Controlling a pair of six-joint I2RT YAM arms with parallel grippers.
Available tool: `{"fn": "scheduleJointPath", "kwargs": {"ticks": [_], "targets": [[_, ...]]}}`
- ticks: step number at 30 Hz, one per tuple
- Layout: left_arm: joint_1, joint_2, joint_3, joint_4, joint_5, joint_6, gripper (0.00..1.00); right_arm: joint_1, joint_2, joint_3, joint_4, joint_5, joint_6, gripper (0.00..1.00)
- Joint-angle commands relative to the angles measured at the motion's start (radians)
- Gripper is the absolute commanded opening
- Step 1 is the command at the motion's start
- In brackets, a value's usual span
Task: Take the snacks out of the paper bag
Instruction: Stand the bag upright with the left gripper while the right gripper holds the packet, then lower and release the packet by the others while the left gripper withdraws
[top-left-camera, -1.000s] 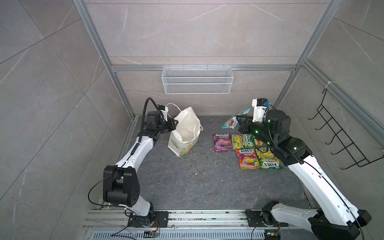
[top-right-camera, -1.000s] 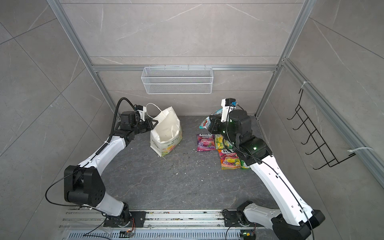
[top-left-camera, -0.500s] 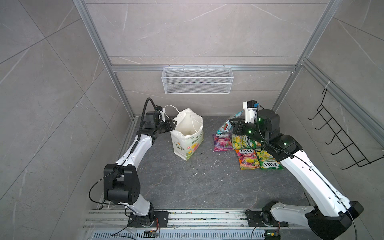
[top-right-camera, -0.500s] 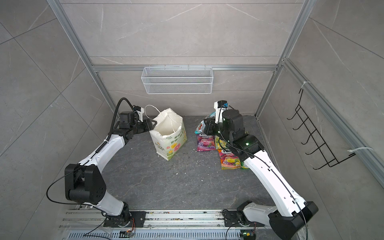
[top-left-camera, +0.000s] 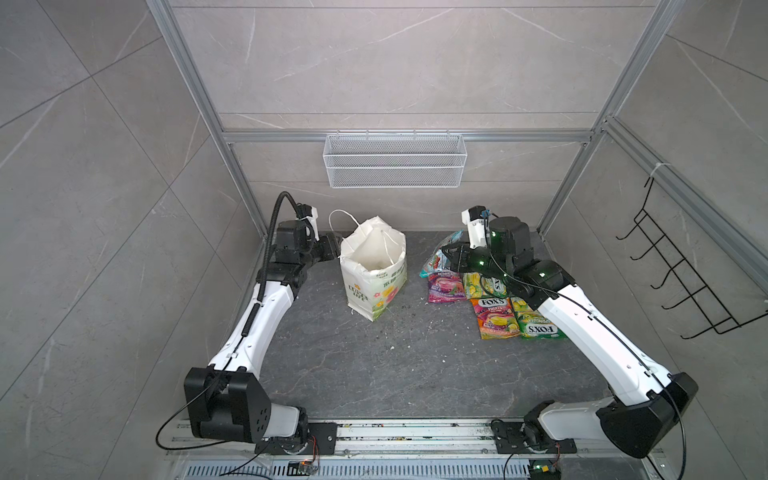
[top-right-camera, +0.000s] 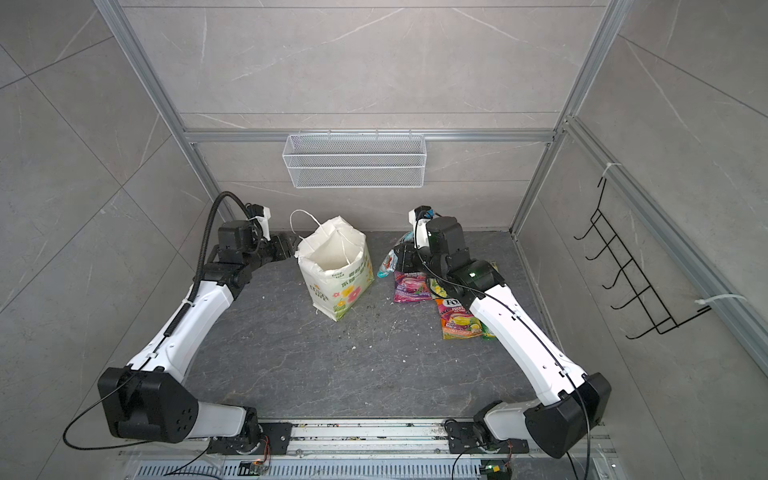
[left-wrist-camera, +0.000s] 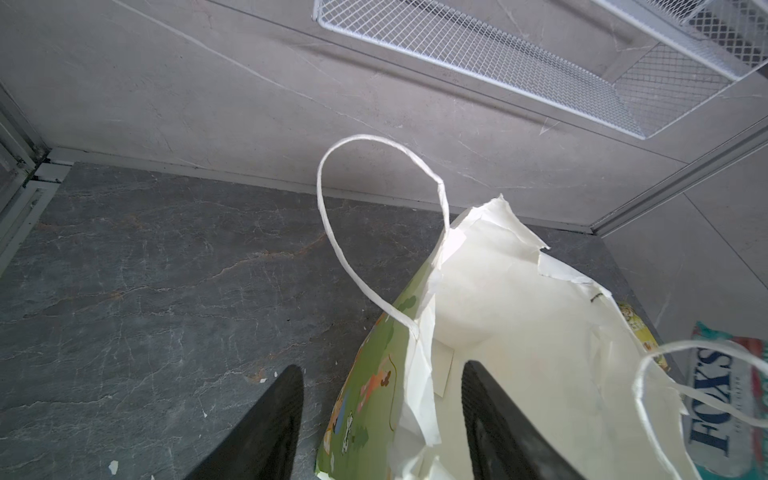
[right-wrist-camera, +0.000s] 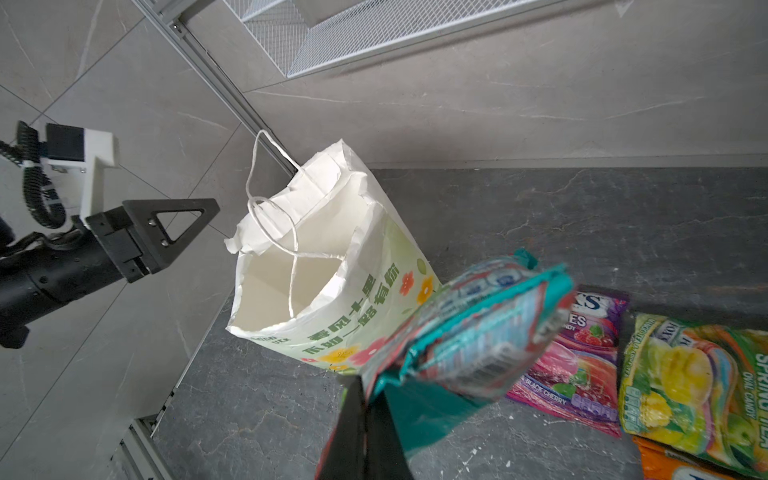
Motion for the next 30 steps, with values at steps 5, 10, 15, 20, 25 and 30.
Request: {"fn": "scheduleJointPath", "kwargs": {"ticks": [5, 10, 15, 20, 25, 30], "targets": [[-0.085, -0.232, -0.201, 0.157, -0.11, 0.019, 0.61, -0.002, 0.082, 0.0, 0.057, -0.071, -0.04, 0.0], [-0.105, -0.384, -0.456, 0.286, -0.22, -0.005, 0.56, -0.002, 0.176, -0.004, 0.13, -0.134, -0.003, 0.0], [-0.105, -0.439, -0.577, 0.295, -0.207, -0.015, 0.55, 0.004, 0.293, 0.023, 0.214, -0.176, 0.043, 0.0], [-0.105, -0.456, -0.684, 0.319, -0.17, -0.046, 0.53, 0.024, 0.423, 0.102, 0.269, -0.219, 0.057, 0.0], [-0.105, -0.452, -0.785, 0.383, -0.157, -0.056, 0.52, 0.029, 0.523, 0.177, 0.275, -0.26, 0.043, 0.0], [-0.109, -0.452, -0.842, 0.428, -0.138, -0.052, 0.51, 0.03, 0.578, 0.226, 0.277, -0.299, -0.03, 0.0]]}}
